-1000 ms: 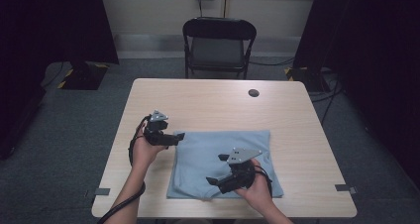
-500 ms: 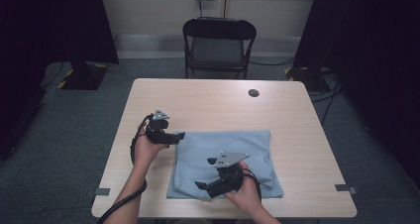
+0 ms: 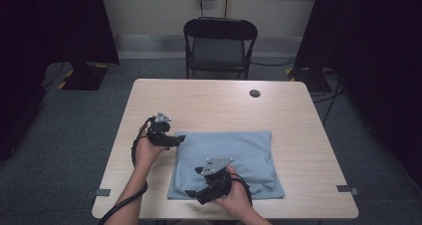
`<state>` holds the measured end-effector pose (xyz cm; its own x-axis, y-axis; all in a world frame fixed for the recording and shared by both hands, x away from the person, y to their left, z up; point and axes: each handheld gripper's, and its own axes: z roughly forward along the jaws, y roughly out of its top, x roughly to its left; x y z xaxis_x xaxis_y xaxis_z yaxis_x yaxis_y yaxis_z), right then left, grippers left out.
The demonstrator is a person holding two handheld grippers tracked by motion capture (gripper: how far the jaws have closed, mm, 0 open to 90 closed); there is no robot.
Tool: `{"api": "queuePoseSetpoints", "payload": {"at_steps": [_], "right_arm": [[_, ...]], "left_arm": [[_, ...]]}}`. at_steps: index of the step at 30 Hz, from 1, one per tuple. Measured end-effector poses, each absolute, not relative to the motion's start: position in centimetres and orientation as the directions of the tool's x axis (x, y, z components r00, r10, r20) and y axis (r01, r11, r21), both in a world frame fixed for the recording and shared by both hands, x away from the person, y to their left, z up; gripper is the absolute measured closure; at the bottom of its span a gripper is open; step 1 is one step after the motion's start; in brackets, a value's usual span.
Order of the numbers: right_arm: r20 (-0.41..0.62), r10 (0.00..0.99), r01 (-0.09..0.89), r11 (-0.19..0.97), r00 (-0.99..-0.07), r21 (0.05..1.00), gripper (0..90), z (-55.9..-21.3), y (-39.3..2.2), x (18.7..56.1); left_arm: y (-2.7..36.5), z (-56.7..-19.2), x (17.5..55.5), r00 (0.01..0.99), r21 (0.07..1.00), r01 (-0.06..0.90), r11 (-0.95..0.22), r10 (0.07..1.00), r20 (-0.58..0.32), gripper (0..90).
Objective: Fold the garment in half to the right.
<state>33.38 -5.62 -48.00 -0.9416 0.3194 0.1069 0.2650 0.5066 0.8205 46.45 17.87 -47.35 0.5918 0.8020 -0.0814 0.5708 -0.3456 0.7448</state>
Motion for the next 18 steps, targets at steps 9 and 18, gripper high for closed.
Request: {"api": "queuePoseSetpoints", "payload": {"at_steps": [9,18], "right_arm": [[0.091,0.267,0.232,0.563,-0.959,0.793,28.1,-49.1,-3.9,33.0],[-0.009,0.235,0.145,0.629,-0.972,0.764,42.1,-50.0,-2.7,32.4]], "left_arm": [[17.3,-48.4,46.9,0.596,0.723,0.578,-0.379,0.801,-0.057,27.2],[16.7,-49.2,47.2,0.607,0.707,0.575,-0.412,0.794,-0.031,30.1]]}}
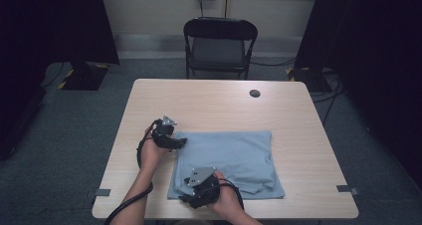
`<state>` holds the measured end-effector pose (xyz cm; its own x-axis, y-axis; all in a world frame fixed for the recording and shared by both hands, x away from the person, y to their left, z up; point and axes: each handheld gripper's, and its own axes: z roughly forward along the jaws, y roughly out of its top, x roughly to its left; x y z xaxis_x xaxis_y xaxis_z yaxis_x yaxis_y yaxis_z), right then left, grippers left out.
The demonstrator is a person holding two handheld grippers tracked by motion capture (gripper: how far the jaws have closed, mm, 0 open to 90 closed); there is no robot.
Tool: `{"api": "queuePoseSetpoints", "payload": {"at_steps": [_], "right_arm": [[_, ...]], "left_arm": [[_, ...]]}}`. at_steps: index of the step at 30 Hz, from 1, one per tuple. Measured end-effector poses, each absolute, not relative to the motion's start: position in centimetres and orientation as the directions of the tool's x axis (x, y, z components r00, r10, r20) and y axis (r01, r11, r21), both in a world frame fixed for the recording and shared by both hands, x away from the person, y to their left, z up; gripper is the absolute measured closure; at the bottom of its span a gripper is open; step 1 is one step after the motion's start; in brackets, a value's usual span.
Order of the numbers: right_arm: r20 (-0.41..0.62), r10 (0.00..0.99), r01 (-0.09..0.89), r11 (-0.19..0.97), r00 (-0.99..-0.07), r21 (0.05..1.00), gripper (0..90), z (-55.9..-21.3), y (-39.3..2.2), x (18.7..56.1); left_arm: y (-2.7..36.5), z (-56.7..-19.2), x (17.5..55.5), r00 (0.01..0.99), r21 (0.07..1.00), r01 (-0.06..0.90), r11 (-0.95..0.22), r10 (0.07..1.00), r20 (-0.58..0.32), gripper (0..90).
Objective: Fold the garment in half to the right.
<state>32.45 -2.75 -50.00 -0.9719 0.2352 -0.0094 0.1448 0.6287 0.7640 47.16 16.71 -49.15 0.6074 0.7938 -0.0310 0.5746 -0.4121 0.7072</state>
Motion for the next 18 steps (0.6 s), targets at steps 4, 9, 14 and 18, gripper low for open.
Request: {"api": "queuePoseSetpoints", "payload": {"at_steps": [4,9,14,18], "right_arm": [[-0.010,0.245,0.152,0.633,-0.969,0.759,43.1,-49.88,-2.55,32.48],[-0.006,0.245,0.152,0.619,-0.969,0.770,41.5,-49.55,-2.12,32.21],[-0.024,0.244,0.139,0.630,-0.969,0.764,50.9,-50.00,-1.77,31.75],[-0.024,0.268,0.154,0.622,-0.963,0.768,64.2,-50.00,-2.03,32.03]], "left_arm": [[16.59,-48.96,47.27,0.593,0.708,0.577,-0.407,0.805,-0.021,31.0],[16.60,-49.09,47.47,0.580,0.703,0.589,-0.398,0.814,-0.026,30.7],[16.65,-49.28,47.61,0.598,0.714,0.581,-0.390,0.800,-0.049,38.0],[16.58,-49.22,47.48,0.636,0.719,0.560,-0.411,0.770,-0.056,52.9]]}}
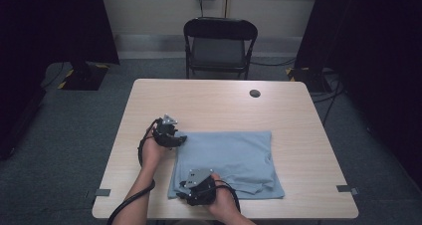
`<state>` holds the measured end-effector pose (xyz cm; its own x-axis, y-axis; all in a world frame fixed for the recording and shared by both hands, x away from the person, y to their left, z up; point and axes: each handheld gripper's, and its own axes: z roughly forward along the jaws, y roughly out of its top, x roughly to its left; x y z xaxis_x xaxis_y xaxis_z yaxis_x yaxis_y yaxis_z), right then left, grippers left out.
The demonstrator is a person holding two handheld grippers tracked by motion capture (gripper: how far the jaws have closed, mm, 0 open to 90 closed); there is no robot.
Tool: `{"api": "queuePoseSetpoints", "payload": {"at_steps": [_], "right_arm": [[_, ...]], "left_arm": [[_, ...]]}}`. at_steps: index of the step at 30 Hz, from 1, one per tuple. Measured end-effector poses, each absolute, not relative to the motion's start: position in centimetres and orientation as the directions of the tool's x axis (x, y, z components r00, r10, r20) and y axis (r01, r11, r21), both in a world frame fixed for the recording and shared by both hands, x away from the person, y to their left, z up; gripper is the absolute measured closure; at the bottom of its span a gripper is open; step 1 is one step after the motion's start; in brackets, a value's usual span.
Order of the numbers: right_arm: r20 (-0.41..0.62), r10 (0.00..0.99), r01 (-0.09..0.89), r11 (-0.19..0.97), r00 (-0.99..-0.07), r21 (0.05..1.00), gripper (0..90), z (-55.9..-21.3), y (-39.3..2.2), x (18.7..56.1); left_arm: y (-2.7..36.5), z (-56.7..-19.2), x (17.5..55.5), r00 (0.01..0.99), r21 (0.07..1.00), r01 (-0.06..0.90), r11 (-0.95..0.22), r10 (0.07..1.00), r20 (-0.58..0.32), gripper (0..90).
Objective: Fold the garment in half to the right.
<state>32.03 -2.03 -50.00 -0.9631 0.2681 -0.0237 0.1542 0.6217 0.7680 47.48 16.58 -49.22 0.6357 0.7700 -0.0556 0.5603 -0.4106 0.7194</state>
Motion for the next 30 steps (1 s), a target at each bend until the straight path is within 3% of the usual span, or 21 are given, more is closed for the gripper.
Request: {"api": "queuePoseSetpoints", "payload": {"at_steps": [6,13,22,30], "right_arm": [[-0.023,0.306,0.179,0.614,-0.952,0.769,77.9,-50.0,-2.2,32.2],[-0.018,0.322,0.198,0.626,-0.947,0.754,83.3,-49.7,-2.0,32.3],[0.025,0.308,0.216,0.607,-0.951,0.764,84.8,-49.0,-2.3,32.4],[0.067,0.303,0.234,0.556,-0.951,0.797,85.3,-46.7,-3.1,32.8]], "left_arm": [[16.4,-49.1,47.5,0.647,0.711,0.568,-0.415,0.759,-0.074,64.7],[15.9,-48.7,47.6,0.640,0.691,0.595,-0.410,0.762,-0.099,77.5],[16.1,-47.0,47.8,0.625,0.682,0.622,-0.384,0.768,-0.138,81.6],[15.6,-44.1,47.7,0.637,0.679,0.600,-0.423,0.766,-0.085,82.3]]}}
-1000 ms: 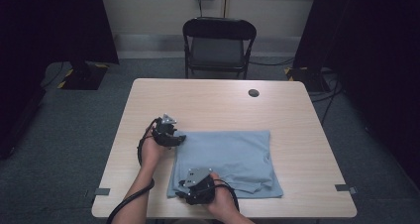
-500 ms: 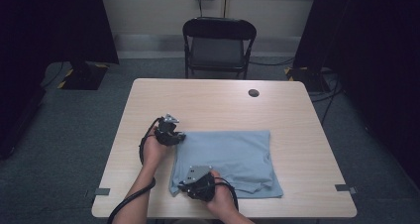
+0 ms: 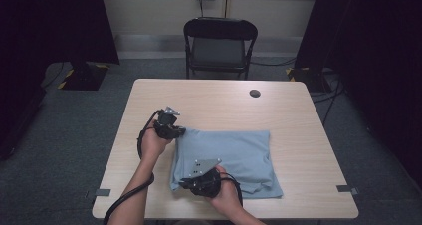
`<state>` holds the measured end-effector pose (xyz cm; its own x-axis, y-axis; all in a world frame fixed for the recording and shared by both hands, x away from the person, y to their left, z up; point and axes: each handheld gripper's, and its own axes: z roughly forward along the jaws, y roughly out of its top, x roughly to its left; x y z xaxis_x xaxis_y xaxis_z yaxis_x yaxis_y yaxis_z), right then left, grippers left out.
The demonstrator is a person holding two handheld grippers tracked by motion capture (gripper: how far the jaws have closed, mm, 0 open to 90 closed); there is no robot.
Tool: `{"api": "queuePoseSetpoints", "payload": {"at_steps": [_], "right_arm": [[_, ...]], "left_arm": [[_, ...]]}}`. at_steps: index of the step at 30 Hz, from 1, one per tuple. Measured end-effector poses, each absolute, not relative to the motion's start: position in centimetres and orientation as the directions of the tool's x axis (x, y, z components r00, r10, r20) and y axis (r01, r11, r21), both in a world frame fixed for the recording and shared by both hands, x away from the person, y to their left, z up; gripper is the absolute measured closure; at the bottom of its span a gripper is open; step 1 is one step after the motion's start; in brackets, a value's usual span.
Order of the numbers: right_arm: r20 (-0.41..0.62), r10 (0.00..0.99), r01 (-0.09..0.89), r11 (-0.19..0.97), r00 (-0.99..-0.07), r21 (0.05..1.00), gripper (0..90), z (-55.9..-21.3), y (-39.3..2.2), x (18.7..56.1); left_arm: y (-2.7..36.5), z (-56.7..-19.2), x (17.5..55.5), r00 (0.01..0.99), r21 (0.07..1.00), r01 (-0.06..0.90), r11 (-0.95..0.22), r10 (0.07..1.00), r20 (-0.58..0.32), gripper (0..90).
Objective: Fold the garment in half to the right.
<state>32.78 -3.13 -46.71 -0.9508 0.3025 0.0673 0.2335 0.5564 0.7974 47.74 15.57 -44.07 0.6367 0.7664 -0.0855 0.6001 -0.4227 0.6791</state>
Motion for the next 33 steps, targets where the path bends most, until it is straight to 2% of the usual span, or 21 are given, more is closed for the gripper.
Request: {"api": "queuePoseSetpoints", "payload": {"at_steps": [15,21,33], "right_arm": [[0.127,0.302,0.264,0.470,-0.945,0.842,85.3,-43.6,-4.6,33.1],[0.139,0.301,0.269,0.454,-0.944,0.850,85.4,-42.6,-5.0,33.4],[0.168,0.299,0.285,0.409,-0.939,0.867,85.4,-41.5,-5.4,33.7]], "left_arm": [[14.6,-40.2,48.1,0.645,0.670,0.589,-0.451,0.762,-0.054,82.9],[14.3,-38.7,48.3,0.649,0.663,0.576,-0.479,0.760,-0.014,83.0],[14.1,-37.0,48.4,0.645,0.658,0.581,-0.480,0.764,-0.013,83.0]]}}
